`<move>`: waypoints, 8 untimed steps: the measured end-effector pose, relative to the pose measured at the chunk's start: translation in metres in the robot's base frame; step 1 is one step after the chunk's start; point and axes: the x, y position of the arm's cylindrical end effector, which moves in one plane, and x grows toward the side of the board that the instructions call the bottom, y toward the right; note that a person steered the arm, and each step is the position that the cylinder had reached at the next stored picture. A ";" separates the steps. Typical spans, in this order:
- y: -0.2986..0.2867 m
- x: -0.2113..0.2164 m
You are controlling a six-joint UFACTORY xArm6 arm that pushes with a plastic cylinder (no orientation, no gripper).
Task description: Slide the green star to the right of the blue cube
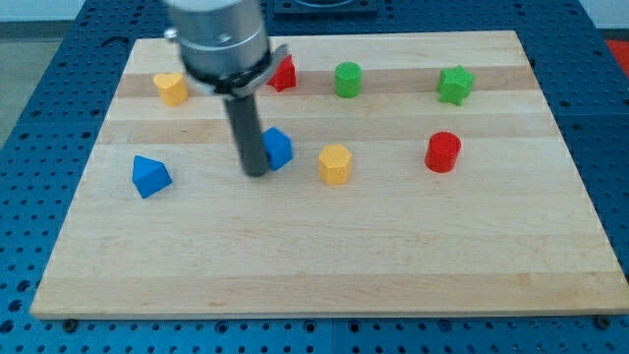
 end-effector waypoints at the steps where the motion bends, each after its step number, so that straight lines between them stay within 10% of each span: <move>1: 0.047 -0.030; 3: 0.064 -0.017; 8: 0.312 -0.126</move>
